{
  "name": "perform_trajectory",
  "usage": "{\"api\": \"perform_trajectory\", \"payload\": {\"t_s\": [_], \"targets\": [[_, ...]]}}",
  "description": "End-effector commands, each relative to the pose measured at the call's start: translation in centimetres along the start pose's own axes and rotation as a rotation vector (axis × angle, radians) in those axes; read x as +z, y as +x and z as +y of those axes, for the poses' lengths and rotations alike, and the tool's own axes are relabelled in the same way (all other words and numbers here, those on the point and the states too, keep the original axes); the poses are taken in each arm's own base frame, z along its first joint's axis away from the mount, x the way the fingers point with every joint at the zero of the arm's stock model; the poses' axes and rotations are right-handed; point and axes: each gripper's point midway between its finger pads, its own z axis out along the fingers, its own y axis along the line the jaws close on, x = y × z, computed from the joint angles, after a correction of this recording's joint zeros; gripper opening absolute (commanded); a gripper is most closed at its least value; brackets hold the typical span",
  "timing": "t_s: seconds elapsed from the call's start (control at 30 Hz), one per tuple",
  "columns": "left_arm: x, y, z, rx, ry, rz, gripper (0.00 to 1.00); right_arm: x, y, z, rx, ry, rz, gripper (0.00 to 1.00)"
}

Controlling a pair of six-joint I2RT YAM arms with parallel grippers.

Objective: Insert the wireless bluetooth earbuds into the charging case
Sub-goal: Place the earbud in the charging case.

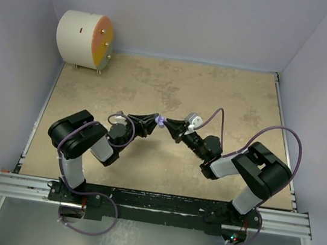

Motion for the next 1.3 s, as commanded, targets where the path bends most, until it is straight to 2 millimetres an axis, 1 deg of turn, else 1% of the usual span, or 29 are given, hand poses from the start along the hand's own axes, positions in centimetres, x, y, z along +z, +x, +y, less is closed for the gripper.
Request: {"api": "perform_trajectory", "payload": {"t_s": [0.0,0.2,0.37,0.67,0.93,1.27], "targets": [[-0.3,1.3,-2.6,-0.019,0.097,0.034,0.00,-4.1,-20.7,1.6,-0.161,-0.035,-0.822,0.00],[-0.3,1.7,-2.6,-0.019,0.088,0.041,0.00,-3.9,-21.5,1.6,-0.183,-0.037,-0.838,0.00],[-0.1,2.3,-2.8,-0.017,0.090,0.051,0.00,-3.9,-21.7,1.8,-0.191,-0.047,-0.851,0.00],[0.0,3.2,-3.1,-0.018,0.092,0.073,0.00,-3.9,-21.6,2.0,-0.198,-0.060,-0.863,0.00],[0.1,3.5,-3.3,-0.020,0.096,0.081,0.00,-3.8,-21.8,2.0,-0.199,-0.061,-0.869,0.00],[0.1,3.9,-3.9,-0.027,0.109,0.091,0.00,-3.9,-21.4,2.0,-0.202,-0.058,-0.863,0.00]]}}
